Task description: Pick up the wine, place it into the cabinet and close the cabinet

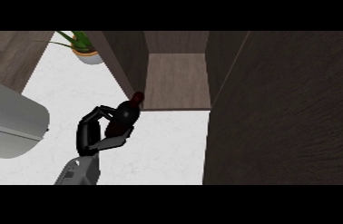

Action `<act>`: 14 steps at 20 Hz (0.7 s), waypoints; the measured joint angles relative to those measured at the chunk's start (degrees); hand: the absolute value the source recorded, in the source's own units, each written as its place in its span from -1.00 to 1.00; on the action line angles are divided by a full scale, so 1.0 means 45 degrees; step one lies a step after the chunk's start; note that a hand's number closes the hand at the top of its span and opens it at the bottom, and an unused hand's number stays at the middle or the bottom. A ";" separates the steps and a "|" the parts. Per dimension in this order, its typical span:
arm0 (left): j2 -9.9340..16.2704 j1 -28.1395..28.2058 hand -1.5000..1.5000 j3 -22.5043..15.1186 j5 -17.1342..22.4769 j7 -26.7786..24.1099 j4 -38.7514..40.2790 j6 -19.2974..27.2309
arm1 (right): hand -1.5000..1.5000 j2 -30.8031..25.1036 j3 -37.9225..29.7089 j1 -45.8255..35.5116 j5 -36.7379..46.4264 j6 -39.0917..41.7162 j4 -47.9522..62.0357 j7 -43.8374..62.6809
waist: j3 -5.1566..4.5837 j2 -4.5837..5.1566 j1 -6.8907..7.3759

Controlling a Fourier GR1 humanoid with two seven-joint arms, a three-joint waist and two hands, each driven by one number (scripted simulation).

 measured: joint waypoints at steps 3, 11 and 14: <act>0.0762 0.0785 1.00 -0.0269 0.0284 0.0550 -0.0712 -0.1622 | -1.00 0.0118 0.0157 -0.0096 0.0074 -0.0104 0.0060 0.0027 | 0.0013 -0.0041 0.0101; 0.1786 0.2572 1.00 -0.0368 0.0539 0.1200 -0.3012 -0.3076 | -1.00 0.0167 0.0210 -0.0038 0.0091 -0.0101 0.0020 0.0086 | -0.0013 0.0005 0.0125; 0.1829 0.3203 1.00 -0.0360 0.0540 0.1407 -0.4341 -0.2972 | -1.00 0.0266 0.0292 -0.0030 0.0155 -0.0079 0.0102 -0.0113 | -0.0020 0.0018 0.0144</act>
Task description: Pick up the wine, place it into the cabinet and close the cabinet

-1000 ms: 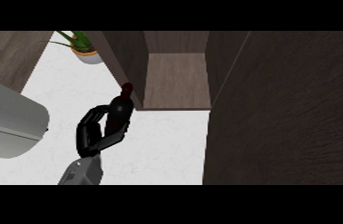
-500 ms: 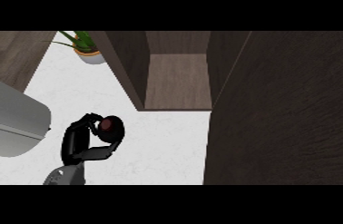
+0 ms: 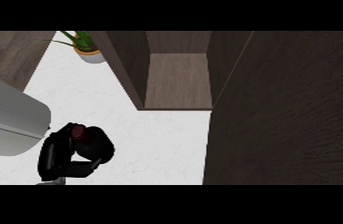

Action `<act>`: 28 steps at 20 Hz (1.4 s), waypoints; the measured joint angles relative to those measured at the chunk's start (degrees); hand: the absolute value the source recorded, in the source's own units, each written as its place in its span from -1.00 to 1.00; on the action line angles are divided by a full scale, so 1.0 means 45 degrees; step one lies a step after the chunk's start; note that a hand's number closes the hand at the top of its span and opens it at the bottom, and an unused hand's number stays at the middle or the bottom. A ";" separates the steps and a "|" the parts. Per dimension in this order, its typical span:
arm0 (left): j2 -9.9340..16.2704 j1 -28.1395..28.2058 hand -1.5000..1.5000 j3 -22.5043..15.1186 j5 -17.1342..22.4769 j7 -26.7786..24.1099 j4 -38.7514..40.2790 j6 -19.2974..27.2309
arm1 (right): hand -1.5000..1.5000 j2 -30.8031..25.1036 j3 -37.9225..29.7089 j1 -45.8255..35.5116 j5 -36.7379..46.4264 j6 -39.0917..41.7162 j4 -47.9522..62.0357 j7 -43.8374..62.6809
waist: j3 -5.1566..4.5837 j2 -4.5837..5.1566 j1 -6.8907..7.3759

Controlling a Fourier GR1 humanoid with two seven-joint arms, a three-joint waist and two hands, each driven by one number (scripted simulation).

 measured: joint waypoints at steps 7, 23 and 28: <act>-0.0166 0.0941 1.00 -0.0543 0.0707 0.2110 -0.3594 -0.0266 | -1.00 -0.0016 0.0013 -0.0176 0.0001 -0.0097 -0.0039 0.0318 | -0.0001 -0.0006 0.0006; -0.1468 0.0087 1.00 -0.3256 -0.0724 0.8137 -0.9201 0.2419 | -1.00 -0.0112 -0.0720 0.0023 -0.0272 0.0366 0.0017 0.0102 | 0.0001 0.0008 -0.0104; -0.2417 -0.1574 1.00 -0.4150 -0.1375 0.9407 -0.9069 0.3671 | -1.00 0.0080 -0.0579 0.0061 -0.0283 0.0348 0.0072 0.0019 | -0.0002 0.0019 -0.0142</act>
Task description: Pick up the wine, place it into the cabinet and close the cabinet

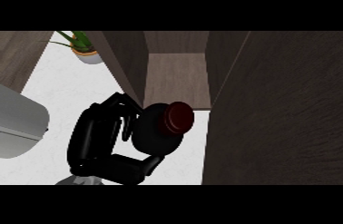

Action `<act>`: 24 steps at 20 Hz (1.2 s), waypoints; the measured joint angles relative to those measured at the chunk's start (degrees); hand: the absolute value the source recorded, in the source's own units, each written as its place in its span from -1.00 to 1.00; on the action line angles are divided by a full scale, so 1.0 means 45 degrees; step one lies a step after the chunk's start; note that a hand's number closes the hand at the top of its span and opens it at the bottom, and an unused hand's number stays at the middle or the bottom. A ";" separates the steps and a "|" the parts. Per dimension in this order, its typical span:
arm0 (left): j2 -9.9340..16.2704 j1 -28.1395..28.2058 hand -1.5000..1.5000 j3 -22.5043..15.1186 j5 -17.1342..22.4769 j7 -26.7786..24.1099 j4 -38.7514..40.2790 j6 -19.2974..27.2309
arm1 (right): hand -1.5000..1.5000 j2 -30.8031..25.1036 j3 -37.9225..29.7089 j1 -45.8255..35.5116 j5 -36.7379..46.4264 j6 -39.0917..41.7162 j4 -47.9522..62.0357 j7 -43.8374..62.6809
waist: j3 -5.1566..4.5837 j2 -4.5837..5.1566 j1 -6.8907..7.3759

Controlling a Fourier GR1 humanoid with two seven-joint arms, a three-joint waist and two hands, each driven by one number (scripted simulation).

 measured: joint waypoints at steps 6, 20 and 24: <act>-0.0359 -0.1589 1.00 -0.1012 -0.0281 0.0908 0.0393 0.1870 | -1.00 0.0080 0.0090 0.0040 -0.0019 0.0046 0.0023 -0.0077 | -0.0002 0.0006 -0.0009; -0.0402 -0.4836 1.00 -0.1803 -0.0787 0.1571 0.2555 0.4964 | -1.00 -0.0138 -0.0310 -0.0124 -0.0247 0.0223 -0.0003 0.0225 | -0.0004 0.0003 -0.0028; -0.0443 -0.4984 1.00 -0.2013 -0.0930 0.1069 0.3211 0.5400 | -1.00 -0.0145 -0.0352 -0.0025 -0.0254 0.0278 0.0120 0.0144 | -0.0005 0.0002 -0.0065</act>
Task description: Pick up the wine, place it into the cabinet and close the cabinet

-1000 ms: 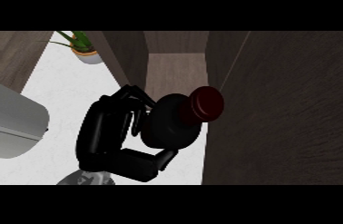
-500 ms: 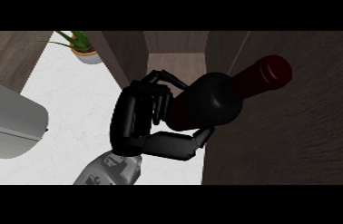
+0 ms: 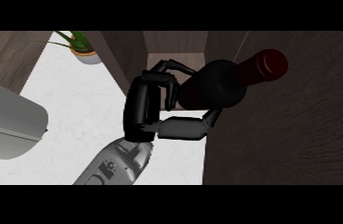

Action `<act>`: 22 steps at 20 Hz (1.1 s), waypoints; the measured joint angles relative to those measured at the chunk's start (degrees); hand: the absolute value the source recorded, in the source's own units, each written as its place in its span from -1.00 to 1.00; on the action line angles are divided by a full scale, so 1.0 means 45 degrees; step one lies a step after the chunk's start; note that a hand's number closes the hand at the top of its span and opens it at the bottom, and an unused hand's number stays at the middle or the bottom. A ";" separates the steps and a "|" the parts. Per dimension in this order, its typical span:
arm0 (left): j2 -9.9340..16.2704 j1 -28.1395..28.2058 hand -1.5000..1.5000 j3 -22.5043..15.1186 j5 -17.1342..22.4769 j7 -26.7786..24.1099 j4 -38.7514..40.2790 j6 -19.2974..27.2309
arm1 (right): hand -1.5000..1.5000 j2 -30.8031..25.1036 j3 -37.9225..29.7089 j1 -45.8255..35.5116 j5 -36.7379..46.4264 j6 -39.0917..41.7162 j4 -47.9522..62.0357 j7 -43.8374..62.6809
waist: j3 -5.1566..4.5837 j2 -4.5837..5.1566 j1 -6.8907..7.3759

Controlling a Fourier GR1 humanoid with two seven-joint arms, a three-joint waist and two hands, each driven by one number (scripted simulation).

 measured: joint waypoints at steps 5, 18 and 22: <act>-0.0019 -0.0425 1.00 -0.0129 0.0959 -0.0959 0.1039 0.0543 | -1.00 0.0026 0.0343 -0.0484 0.0046 -0.0272 0.0059 0.0363 | -0.0006 0.0014 -0.0049; -0.0015 -0.0105 1.00 -0.0171 0.2602 -0.3774 0.3406 0.0570 | -1.00 -0.0172 -0.0034 -0.0462 -0.0013 -0.0075 0.0200 0.0044 | -0.0005 0.0017 -0.0016; -0.0022 0.0018 1.00 -0.0055 0.2420 -0.4474 0.4204 0.0341 | -1.00 0.0114 0.0343 -0.0050 0.0056 0.0005 0.0263 -0.0537 | -0.0005 0.0018 0.0019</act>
